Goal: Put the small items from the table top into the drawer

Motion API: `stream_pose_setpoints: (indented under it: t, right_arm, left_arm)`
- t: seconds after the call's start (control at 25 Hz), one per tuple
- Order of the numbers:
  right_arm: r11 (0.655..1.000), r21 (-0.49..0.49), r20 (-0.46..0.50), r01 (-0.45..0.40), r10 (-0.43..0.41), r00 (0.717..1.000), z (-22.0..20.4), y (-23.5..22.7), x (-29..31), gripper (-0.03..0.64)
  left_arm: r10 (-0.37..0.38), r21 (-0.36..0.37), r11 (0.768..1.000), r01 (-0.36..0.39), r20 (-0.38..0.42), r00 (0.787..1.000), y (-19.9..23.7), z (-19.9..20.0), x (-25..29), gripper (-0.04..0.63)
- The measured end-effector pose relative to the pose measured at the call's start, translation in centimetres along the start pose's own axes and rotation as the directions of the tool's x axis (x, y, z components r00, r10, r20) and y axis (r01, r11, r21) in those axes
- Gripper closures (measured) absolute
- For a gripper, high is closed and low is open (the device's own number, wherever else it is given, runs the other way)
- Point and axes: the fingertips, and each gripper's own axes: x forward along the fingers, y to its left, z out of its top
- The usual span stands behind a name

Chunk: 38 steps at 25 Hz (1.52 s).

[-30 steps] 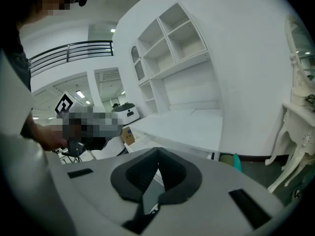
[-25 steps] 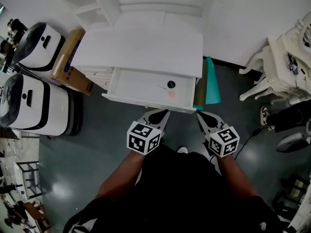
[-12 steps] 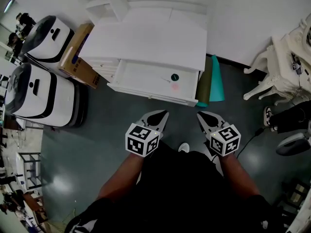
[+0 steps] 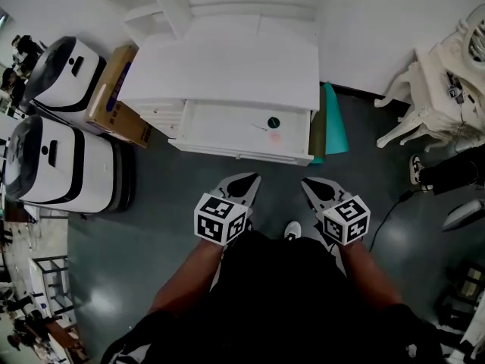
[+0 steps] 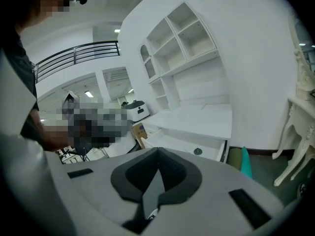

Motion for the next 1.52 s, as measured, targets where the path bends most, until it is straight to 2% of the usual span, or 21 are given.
stream_pose_setpoints:
  t: [0.16, 0.52, 0.76, 1.52]
  right_arm:
    - [0.997, 0.075, 0.014, 0.036, -0.038, 0.999, -0.3, 0.4, 0.7, 0.591]
    - [0.986, 0.118, 0.037, 0.116, -0.122, 0.992, -0.5, 0.8, 1.4, 0.591]
    - [0.983, 0.116, 0.034, 0.146, -0.151, 0.988, -0.9, 1.1, 1.7, 0.591]
    - [0.986, 0.089, 0.022, 0.143, -0.146, 0.989, -1.1, 1.2, 1.7, 0.591]
  left_arm:
    - [-0.037, 0.017, 0.999, 0.037, -0.026, 0.999, 0.7, -0.6, -0.4, 0.585]
    - [-0.072, 0.064, 0.995, 0.076, -0.059, 0.996, 3.0, -0.4, -1.5, 0.584]
    - [-0.105, 0.079, 0.991, 0.111, -0.075, 0.992, 2.7, -0.8, -1.4, 0.584]
    - [-0.096, 0.071, 0.992, 0.100, -0.056, 0.994, 2.4, -0.8, -1.7, 0.584]
